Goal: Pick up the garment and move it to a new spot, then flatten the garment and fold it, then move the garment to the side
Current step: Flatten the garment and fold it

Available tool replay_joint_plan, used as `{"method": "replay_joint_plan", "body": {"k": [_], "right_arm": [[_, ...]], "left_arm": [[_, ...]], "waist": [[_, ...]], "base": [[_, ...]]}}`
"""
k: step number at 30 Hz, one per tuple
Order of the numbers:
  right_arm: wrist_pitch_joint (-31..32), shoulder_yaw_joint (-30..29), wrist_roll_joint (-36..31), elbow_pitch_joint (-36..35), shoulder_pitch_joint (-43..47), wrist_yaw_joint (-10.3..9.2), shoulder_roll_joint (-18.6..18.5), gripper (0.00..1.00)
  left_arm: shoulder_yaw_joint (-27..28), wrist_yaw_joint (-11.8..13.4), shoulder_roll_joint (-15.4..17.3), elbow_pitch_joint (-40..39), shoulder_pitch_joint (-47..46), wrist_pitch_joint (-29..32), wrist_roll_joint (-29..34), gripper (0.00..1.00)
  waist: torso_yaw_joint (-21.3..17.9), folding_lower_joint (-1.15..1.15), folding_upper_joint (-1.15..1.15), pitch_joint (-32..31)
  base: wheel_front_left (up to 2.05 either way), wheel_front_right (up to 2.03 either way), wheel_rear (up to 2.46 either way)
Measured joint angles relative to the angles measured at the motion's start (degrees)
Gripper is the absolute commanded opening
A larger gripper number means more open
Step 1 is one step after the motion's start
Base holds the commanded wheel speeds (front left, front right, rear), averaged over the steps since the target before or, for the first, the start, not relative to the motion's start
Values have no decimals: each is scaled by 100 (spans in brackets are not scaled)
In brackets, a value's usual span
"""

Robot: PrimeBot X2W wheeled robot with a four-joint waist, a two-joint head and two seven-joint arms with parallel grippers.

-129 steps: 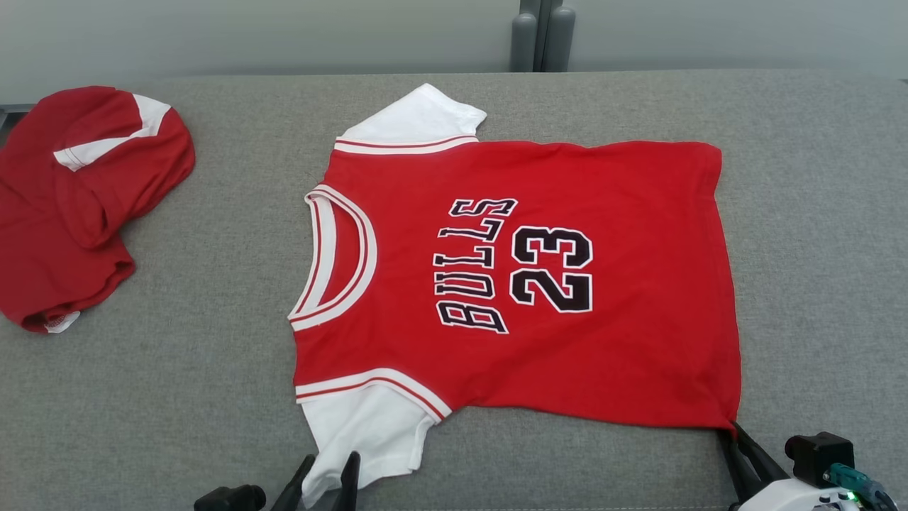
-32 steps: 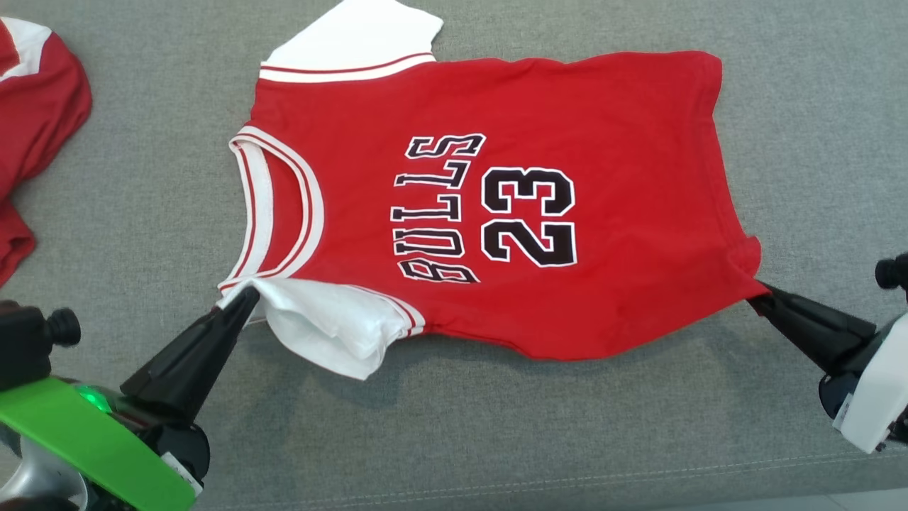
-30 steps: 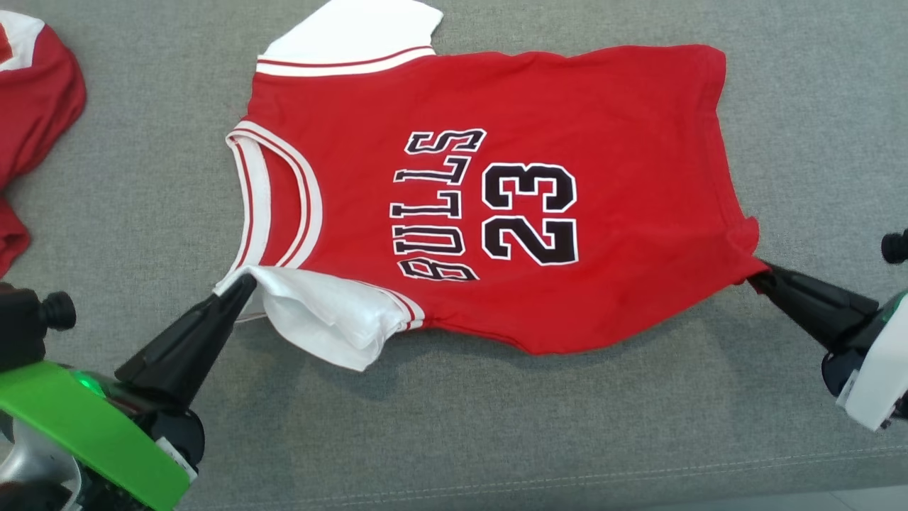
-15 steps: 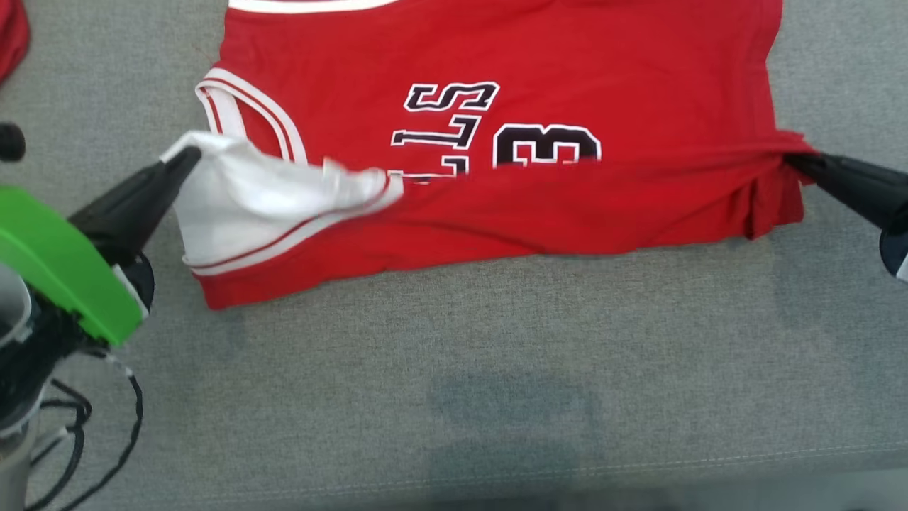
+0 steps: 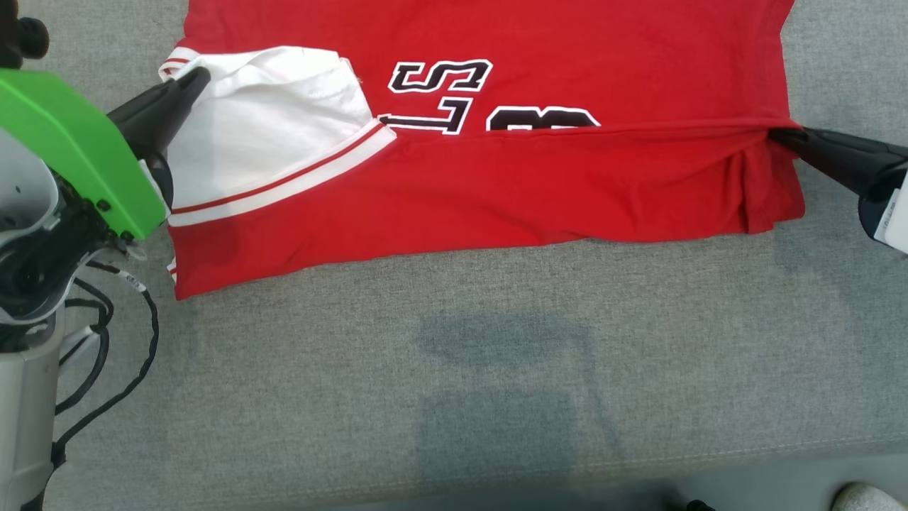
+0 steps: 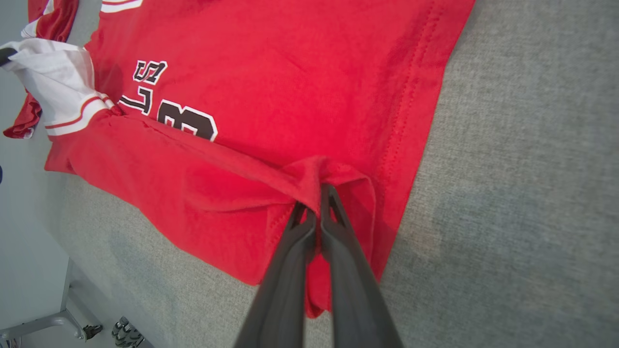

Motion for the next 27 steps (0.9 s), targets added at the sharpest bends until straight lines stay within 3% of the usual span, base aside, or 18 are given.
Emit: {"method": "replay_joint_plan", "body": {"k": [6, 7, 8, 9, 10, 11, 18, 23, 27], "right_arm": [[-88, 62, -177, 216, -248, 1, 164, 0], [-109, 65, -187, 260, -288, 1, 200, 4], [-145, 76, -218, 299, -317, 1, 243, 36], [-209, 101, -311, 350, -349, 1, 292, 92], [-263, 144, -408, 383, -386, 7, 323, 100], [-357, 143, -490, 411, -411, 7, 367, 100], [-867, 162, -677, 544, -339, 59, 587, 100], [-1209, 260, -787, 557, 198, 109, 616, 100], [-1469, 276, -862, 679, 691, 108, 635, 100]], "left_arm": [[-74, 0, -162, 358, -302, 49, 94, 0], [-86, 0, -193, 403, -342, 49, 112, 0], [-79, 0, -237, 458, -376, 48, 135, 21], [-87, 0, -269, 526, -395, 41, 157, 49], [-81, 0, -290, 571, -396, 30, 199, 91], [-56, 0, -311, 601, -396, -18, 243, 100], [133, 0, -267, 557, -323, -298, 358, 100], [611, 0, -272, 253, 31, -793, 365, 100], [720, 0, -534, 152, 704, -1018, 275, 100]], "waist": [[-21, 0, 0, 20], [-23, 0, 0, 20], [-25, 0, 0, 19], [-28, 0, 0, 12], [-34, 0, 0, 4], [-42, 0, 0, -8], [-90, 0, 0, -164], [-115, -1, 0, -342], [-125, -1, 0, -504]], "base": [[0, 0, 0], [0, 0, 0], [0, 0, 0], [0, 0, 0], [0, 0, 0], [0, 0, 0], [0, 0, 0], [0, 0, 0], [0, 0, 0]]}}
